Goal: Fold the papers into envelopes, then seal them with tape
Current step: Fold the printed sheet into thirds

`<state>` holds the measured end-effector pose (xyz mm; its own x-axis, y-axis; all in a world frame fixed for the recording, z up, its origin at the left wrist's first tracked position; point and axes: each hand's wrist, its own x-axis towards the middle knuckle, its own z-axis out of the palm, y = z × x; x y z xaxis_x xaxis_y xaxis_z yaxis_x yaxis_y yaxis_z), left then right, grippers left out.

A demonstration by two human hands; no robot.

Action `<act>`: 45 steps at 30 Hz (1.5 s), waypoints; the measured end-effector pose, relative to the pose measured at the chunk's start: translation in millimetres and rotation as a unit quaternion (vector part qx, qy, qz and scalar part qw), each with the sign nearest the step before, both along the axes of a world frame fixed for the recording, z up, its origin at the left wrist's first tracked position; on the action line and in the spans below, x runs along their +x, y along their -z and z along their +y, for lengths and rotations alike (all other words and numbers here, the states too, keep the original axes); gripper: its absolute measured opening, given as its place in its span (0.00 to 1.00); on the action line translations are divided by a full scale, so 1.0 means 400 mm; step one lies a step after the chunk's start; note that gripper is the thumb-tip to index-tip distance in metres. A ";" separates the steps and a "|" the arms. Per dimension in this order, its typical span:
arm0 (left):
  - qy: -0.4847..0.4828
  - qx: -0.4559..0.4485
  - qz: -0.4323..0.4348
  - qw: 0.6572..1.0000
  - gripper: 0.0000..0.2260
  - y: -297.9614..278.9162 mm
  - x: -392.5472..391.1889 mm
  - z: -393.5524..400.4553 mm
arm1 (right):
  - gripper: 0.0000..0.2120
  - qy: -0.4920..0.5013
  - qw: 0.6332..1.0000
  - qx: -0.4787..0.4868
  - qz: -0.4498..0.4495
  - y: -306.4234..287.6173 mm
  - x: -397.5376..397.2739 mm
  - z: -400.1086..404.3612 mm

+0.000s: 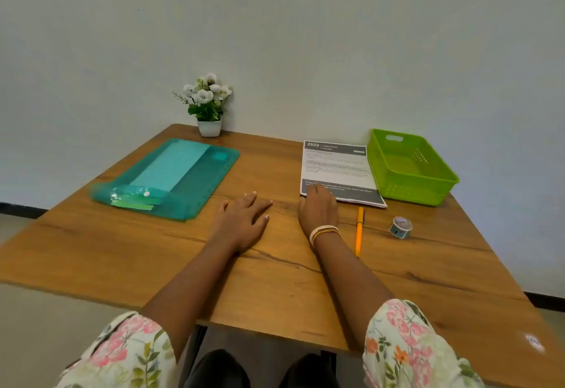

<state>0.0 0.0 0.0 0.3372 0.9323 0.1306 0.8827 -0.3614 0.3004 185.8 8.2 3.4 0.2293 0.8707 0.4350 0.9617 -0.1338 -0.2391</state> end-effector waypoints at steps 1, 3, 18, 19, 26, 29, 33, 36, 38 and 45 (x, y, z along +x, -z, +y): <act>0.003 0.004 0.003 1.000 0.20 0.000 -0.001 -0.001 | 0.12 0.005 1.000 -0.009 0.012 -0.006 0.002 0.010; 0.003 0.019 0.007 1.000 0.20 0.002 -0.003 0.005 | 0.10 0.019 0.999 -0.004 0.026 -0.009 0.004 0.023; -0.004 0.037 -0.008 0.999 0.21 0.027 -0.008 0.009 | 0.07 0.019 0.939 0.092 0.331 0.003 0.050 0.029; -0.005 0.040 -0.010 0.999 0.20 0.026 -0.007 0.010 | 0.08 0.016 0.931 0.112 0.348 0.002 0.055 0.025; -0.020 0.029 -0.088 0.995 0.19 0.012 -0.011 0.006 | 0.07 -0.057 0.902 0.177 0.391 -0.009 0.044 -0.055; -0.058 0.008 -0.232 0.971 0.18 -0.007 -0.023 0.000 | 0.08 -0.106 0.893 0.158 0.409 -0.010 0.036 -0.107; -0.102 0.016 -0.402 0.910 0.17 -0.026 -0.030 -0.048 | 0.07 -0.154 0.883 0.135 0.422 -0.009 0.027 -0.175; -0.133 0.013 -0.509 0.850 0.16 -0.033 -0.035 -0.089 | 0.08 -0.167 0.877 0.125 0.432 -0.011 0.039 -0.213; -0.171 0.000 -0.574 0.801 0.18 -0.034 -0.043 -0.105 | 0.10 -0.172 0.878 0.107 0.434 -0.014 0.055 -0.232; -0.224 -0.052 -0.609 0.759 0.17 -0.033 -0.123 -0.118 | 0.13 -0.208 0.903 -0.034 0.374 -0.035 0.130 -0.277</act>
<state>-49.0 -47.3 13.2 -0.3283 0.9445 0.0099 -0.0446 -0.0259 0.9987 237.8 -102.7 17.6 0.0826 0.9682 0.2363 0.5057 0.1636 -0.8471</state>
